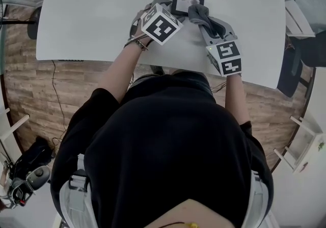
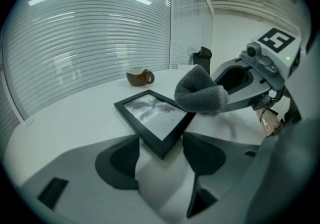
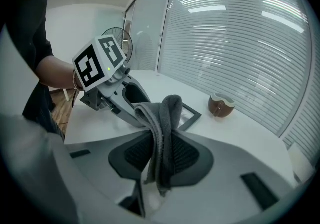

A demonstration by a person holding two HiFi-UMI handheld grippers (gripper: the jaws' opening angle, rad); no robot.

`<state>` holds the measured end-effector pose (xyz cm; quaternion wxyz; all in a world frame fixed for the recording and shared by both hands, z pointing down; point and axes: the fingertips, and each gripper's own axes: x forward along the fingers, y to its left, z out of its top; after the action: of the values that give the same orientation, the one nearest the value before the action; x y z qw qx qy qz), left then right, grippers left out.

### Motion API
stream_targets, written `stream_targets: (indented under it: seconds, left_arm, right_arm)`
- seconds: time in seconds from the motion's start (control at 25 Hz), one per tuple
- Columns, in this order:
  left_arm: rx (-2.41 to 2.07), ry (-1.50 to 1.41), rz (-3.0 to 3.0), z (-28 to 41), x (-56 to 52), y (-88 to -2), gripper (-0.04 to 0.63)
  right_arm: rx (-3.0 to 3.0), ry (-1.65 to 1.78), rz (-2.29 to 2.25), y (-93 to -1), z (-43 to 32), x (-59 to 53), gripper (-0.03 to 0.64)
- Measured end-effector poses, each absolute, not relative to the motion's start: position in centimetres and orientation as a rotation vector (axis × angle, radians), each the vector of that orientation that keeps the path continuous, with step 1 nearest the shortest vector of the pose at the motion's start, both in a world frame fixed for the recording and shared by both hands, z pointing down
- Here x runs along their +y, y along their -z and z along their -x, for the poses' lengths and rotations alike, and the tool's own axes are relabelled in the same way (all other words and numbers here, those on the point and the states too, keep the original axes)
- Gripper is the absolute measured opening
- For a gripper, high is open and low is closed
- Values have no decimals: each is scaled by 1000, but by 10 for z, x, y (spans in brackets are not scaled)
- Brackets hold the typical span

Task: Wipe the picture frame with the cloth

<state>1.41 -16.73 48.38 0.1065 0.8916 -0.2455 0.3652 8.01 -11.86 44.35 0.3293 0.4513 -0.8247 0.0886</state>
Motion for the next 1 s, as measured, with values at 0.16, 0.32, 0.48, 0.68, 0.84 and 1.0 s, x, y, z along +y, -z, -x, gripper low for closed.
stream_targets:
  seconds: [0.16, 0.32, 0.48, 0.68, 0.84, 1.0]
  left_arm:
    - [-725, -1074, -2631, -14, -167, -482, 285]
    - [-720, -1077, -2628, -12, -167, -483, 285]
    - [-721, -1074, -2629, -10, -166, -483, 285]
    - [-723, -1075, -2626, -9, -165, -481, 285]
    - [-720, -1074, -2627, -8, -165, -480, 285]
    - [-719, -1073, -2626, -5, -164, -481, 285]
  right_arm:
    - [-2190, -179, -1191, -421, -81, -135, 98]
    - [-2190, -83, -1201, -401, -78, -174, 98]
    - [-2166, 19, -1200, -389, -72, -215, 100]
    - [-2109, 72, -1186, -400, -70, -255, 100]
    - [-2080, 96, -1156, -415, -64, -272, 100]
    - [-2057, 132, -1124, -431, -56, -283, 100]
